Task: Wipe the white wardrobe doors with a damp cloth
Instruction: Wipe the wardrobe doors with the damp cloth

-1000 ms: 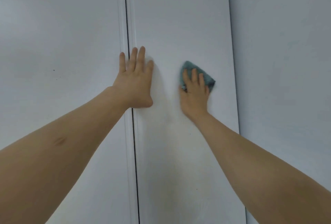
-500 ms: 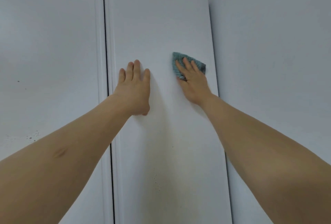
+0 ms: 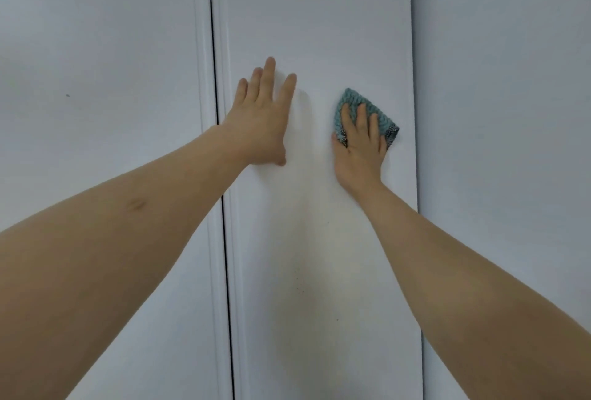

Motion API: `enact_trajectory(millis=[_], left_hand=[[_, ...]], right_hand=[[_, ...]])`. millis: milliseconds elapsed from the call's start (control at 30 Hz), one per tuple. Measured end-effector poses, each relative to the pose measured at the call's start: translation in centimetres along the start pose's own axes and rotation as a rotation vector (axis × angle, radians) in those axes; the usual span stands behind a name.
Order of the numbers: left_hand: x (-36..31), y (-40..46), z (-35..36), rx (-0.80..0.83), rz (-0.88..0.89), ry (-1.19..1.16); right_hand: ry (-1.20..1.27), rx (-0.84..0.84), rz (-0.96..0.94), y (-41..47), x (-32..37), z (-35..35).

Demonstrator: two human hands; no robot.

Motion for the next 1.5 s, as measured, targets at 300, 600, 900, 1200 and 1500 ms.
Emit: enact_trajectory(millis=[300, 600, 900, 1200, 1500], left_hand=[[0.6, -2.0, -0.6, 0.092, 0.171, -0.021], [5.4, -5.1, -1.6, -0.064, 0.037, 0.126], [6.6, -6.9, -1.6, -0.104, 0.054, 0.005], [4.0, -8.8, -1.5, 0.018, 0.111, -0.171], [1.6, -10.4, 0.0, 0.055, 0.135, 0.076]], right_hand=[[0.064, 0.248, -0.623, -5.1, 3.6, 0.0], [0.080, 0.124, 0.100, -1.4, -3.3, -2.1], [-0.029, 0.092, -0.290, -6.4, 10.0, 1.6], [-0.022, 0.244, -0.704, -14.1, 6.8, 2.0], [0.013, 0.259, -0.261, -9.2, -3.5, -1.4]])
Point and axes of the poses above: each hand's wrist, its own y-axis towards the middle knuckle, its own z-axis out of the palm, x = y × z, the point moved 1 cm from there along y, towards the middle knuckle, and after that the axes turned 15 degrees about -x, right-handed, at the moved point
